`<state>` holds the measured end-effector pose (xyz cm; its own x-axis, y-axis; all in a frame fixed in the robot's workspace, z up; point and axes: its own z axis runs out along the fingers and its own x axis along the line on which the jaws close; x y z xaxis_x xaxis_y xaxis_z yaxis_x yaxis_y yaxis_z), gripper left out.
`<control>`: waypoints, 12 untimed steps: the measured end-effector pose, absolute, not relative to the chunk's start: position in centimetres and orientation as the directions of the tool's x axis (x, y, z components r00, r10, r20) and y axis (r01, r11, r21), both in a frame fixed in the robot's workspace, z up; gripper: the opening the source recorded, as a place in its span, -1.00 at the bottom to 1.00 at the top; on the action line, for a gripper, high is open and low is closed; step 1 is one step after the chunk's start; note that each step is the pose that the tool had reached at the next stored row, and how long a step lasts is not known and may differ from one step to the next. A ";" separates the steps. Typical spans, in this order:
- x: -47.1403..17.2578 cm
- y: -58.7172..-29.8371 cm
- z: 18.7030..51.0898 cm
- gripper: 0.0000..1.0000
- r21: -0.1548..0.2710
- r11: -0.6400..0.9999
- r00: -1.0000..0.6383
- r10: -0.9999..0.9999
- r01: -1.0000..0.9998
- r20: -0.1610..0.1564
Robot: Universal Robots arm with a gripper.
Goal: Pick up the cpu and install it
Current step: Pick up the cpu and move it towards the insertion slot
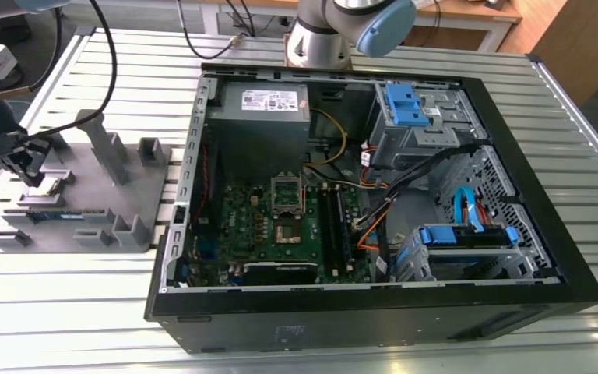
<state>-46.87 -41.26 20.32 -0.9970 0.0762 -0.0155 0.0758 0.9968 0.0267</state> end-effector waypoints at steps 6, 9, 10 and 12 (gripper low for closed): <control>-46.9 -41.3 20.3 -0.55 0.027 0.997 -0.997 0.076 0.076 -0.016; -46.9 -41.3 20.3 -0.18 0.027 0.997 -0.997 0.076 0.076 -0.016; -46.9 -41.3 20.3 -0.18 0.027 0.997 -0.997 0.076 0.076 -0.016; -46.9 -41.3 20.3 -0.07 0.027 0.997 -0.997 0.076 0.076 -0.016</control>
<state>-46.86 -41.26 20.29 -0.9970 0.0762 -0.0155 0.0758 0.9968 0.0268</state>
